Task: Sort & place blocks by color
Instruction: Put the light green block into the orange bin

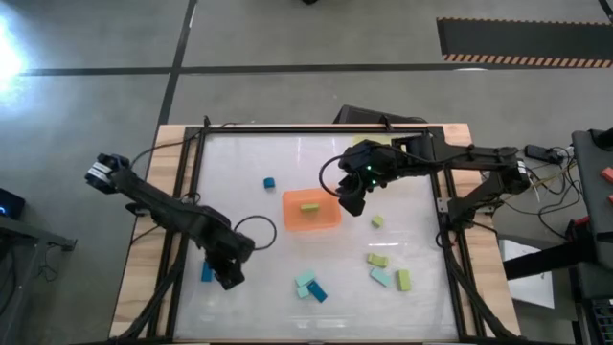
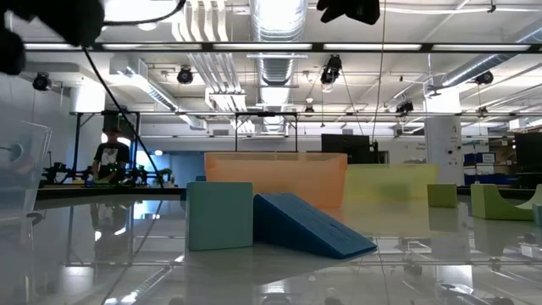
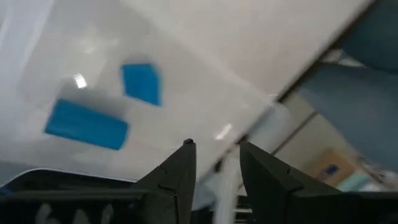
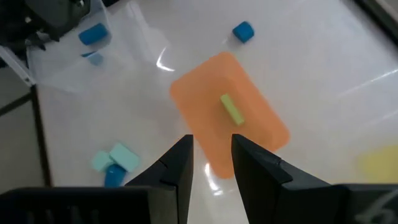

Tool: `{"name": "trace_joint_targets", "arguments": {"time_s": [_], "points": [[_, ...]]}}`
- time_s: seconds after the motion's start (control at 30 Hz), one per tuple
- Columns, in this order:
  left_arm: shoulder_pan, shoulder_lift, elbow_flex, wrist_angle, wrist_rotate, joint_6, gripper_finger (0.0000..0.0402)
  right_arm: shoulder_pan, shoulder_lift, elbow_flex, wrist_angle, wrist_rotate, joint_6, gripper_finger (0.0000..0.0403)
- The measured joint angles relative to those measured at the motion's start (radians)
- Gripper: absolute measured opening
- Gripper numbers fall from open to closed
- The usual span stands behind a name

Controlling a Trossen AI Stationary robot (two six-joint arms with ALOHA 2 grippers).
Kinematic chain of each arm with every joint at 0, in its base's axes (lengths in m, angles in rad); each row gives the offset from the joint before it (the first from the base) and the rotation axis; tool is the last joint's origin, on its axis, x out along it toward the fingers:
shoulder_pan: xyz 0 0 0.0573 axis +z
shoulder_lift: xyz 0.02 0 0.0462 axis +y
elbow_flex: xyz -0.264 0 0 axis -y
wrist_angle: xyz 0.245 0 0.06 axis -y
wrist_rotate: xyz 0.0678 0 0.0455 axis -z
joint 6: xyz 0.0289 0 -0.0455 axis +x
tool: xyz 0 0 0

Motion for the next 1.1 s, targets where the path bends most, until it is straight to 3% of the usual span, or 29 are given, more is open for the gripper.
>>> {"name": "trace_joint_targets", "arguments": {"time_s": [0.17,0.37,0.63,0.83,1.1], "points": [[0.066,-0.077,0.059,0.006,-0.077,0.011,0.0107,0.029,0.000,-0.019,-0.001,-0.022,0.113,0.0095],[0.165,-0.175,0.097,0.024,-0.333,0.083,0.0107,0.058,0.000,-0.072,-0.100,-0.026,0.293,0.0074],[0.272,-0.257,0.085,0.219,-0.643,0.216,0.0107,0.052,-0.002,-0.192,-0.310,-0.014,0.466,0.0067],[0.305,-0.271,0.082,0.297,-0.752,0.292,0.0107,0.028,-0.007,-0.360,-0.289,-0.067,0.511,0.0117],[0.316,-0.266,0.074,0.297,-0.756,0.298,0.0107,0.009,-0.008,-0.567,-0.183,-0.095,0.506,0.0210]]}}
